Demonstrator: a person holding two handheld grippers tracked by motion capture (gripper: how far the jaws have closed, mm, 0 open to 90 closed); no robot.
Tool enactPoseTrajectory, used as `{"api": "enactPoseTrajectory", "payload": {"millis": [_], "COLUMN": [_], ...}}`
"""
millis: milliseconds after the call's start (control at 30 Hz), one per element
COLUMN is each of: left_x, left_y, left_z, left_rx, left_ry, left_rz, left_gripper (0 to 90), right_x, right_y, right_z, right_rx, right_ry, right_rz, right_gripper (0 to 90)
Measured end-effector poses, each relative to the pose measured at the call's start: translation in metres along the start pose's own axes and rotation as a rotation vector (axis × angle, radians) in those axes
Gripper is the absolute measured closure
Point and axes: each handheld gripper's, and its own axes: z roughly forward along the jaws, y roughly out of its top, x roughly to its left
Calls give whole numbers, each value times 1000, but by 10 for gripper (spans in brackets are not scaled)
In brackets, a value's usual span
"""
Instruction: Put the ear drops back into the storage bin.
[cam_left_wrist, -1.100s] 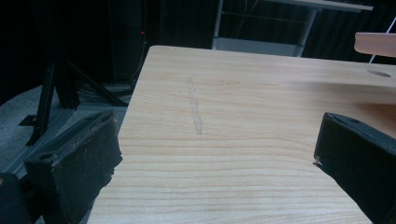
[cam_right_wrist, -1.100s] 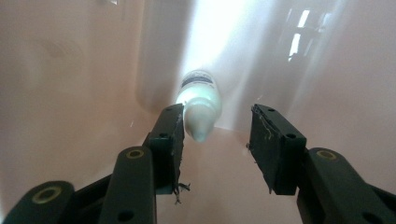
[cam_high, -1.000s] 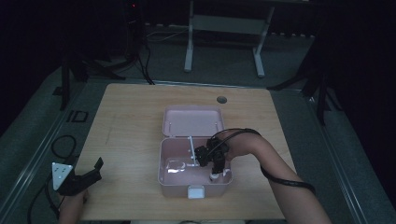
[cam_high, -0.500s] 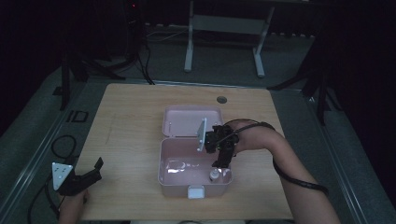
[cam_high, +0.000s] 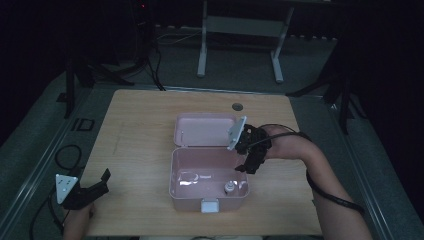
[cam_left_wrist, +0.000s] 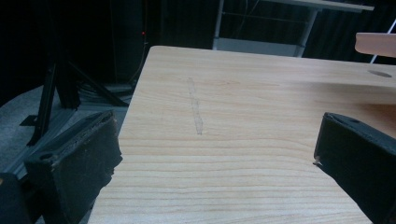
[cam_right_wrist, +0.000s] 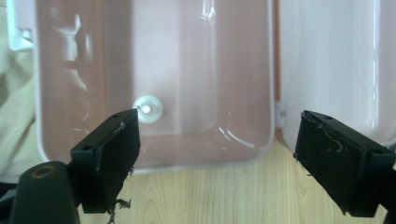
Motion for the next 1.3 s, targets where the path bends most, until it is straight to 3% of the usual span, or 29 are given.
{"api": "enactPoseTrajectory", "payload": {"millis": [267, 367, 467, 633, 933, 1300], "left_x": [0, 0, 0, 0, 0, 0], "left_y": [0, 0, 0, 0, 0, 0], "left_z": [0, 0, 0, 0, 0, 0], "left_rx": [0, 0, 0, 1, 1, -1], "left_ry": [-2, -2, -2, -3, -2, -2], "left_rz": [-1, 0, 1, 0, 2, 1], "left_gripper": [5, 5, 5, 5, 5, 5], "right_x": [-4, -3, -3, -4, 0, 9], "right_y": [-30, -42, -56, -80, -116, -146], "right_z": [3, 5, 9, 20, 44, 75], "right_rx": [-24, -52, -84, -90, -166, -234], "right_ry": [-14, -45, -45, -46, -117, -216], "right_rz": [87, 111, 155, 217, 329, 457], "right_gripper": [142, 142, 142, 142, 142, 139]}}
